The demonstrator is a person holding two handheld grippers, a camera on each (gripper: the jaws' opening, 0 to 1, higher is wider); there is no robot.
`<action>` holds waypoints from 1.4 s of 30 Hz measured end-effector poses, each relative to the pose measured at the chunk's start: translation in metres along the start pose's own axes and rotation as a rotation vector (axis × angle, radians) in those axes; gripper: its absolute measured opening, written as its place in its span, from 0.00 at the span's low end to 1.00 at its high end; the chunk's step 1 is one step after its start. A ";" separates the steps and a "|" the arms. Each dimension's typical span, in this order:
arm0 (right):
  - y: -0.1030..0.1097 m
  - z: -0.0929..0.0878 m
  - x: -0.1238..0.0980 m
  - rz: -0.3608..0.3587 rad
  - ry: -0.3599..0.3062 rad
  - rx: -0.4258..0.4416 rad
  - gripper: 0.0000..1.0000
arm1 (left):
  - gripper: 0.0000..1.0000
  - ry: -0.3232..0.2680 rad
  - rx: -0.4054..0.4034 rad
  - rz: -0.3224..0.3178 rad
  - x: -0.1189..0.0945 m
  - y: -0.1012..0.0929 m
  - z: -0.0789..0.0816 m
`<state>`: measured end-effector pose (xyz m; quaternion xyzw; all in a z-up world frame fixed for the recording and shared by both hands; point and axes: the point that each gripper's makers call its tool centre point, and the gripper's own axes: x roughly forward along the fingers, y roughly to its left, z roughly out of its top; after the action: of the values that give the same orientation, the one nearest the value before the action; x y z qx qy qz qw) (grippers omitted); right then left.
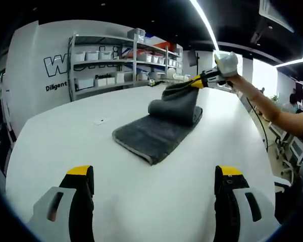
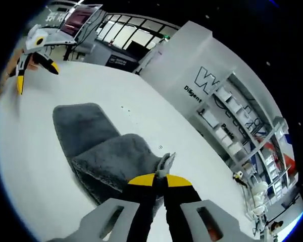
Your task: Open the folded towel by lifting each exposed corner and separating the folded layers until the towel lies flat within the target outline without major curled edges
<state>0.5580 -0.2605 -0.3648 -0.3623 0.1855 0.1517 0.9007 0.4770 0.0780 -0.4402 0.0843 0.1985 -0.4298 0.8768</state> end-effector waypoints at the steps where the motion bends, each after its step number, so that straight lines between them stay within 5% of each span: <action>1: -0.006 -0.004 0.000 -0.006 0.004 0.004 0.02 | 0.98 0.000 0.000 0.001 0.000 0.000 0.000; 28: -0.104 -0.084 -0.017 -0.186 0.157 0.015 0.02 | 0.98 0.012 0.007 0.022 -0.002 0.011 0.002; 42: -0.140 -0.116 -0.026 -0.228 0.163 0.086 0.02 | 0.98 0.009 -0.001 0.030 -0.003 0.014 0.001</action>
<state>0.5661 -0.4429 -0.3475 -0.3531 0.2221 0.0101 0.9088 0.4870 0.0887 -0.4386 0.0888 0.2016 -0.4159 0.8823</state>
